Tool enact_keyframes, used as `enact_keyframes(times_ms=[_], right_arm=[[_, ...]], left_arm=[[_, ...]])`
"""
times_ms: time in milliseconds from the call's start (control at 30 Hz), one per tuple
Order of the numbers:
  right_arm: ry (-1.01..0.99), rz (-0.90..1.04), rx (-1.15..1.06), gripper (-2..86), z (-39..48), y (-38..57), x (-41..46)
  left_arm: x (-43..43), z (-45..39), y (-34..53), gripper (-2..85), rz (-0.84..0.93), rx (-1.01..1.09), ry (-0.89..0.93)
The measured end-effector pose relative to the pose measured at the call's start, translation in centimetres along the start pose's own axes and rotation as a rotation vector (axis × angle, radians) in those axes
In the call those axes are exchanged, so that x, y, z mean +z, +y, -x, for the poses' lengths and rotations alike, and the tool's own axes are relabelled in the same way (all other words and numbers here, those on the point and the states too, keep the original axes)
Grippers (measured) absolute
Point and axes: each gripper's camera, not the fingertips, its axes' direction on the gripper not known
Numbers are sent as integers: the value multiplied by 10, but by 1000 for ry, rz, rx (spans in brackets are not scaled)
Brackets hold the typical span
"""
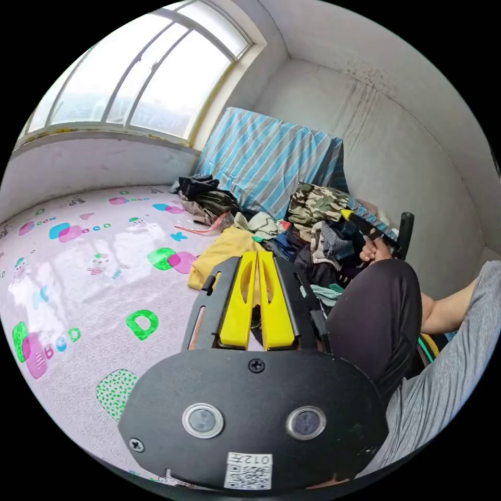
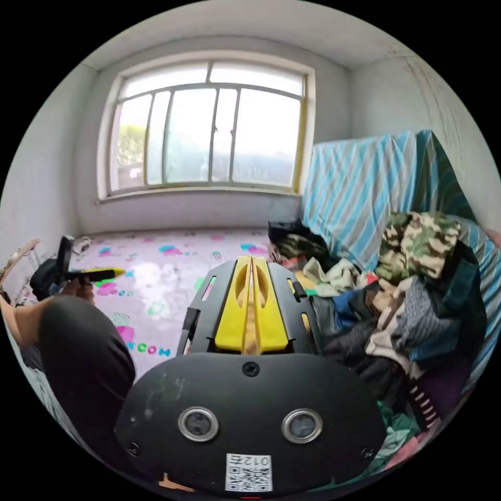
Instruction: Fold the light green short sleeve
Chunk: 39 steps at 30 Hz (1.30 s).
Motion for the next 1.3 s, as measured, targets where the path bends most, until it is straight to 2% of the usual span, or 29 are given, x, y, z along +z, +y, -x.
enact_keyframes(times_ms=[67, 167, 333, 433, 500, 567, 700, 767, 900, 967, 1133, 1233, 1300], right_arm=[[95, 287, 61, 6, -44, 35, 22], [186, 569, 102, 54, -76, 70, 34], [250, 854, -23, 88, -81, 77, 33], [175, 989, 51, 30, -90, 74, 30], [140, 922, 179, 8, -98, 54, 12], [43, 710, 363, -1, -110, 16, -27], [-119, 530, 533, -5, -124, -26, -78], [-245, 334, 609, -6, -127, -54, -120], [-416, 167, 568, -7, -105, -102, -168], [-561, 74, 490, -7, -80, -139, -187], [-846, -15, 345, -6, -22, -213, -200], [-1012, -33, 273, -5, 13, -252, -194], [-1073, -20, 237, -5, 35, -272, -186]], left_arm=[[39, 6, -18, 6, 89, 17, 95], [100, 14, -38, 7, 257, 39, 216], [163, 30, -52, 10, 460, 68, 275], [176, 44, -56, 13, 502, 43, 304], [174, 58, -58, 16, 499, 9, 311], [168, 70, -59, 22, 488, -16, 314], [150, 103, -60, 52, 456, -110, 313], [142, 113, -62, 71, 430, -139, 323], [122, 118, -74, 111, 382, -121, 334], [112, 120, -81, 126, 356, -131, 361], [63, 145, -96, 157, 204, -241, 418], [11, 177, -98, 144, 49, -342, 446], [-49, 202, -97, 95, -179, -360, 533]])
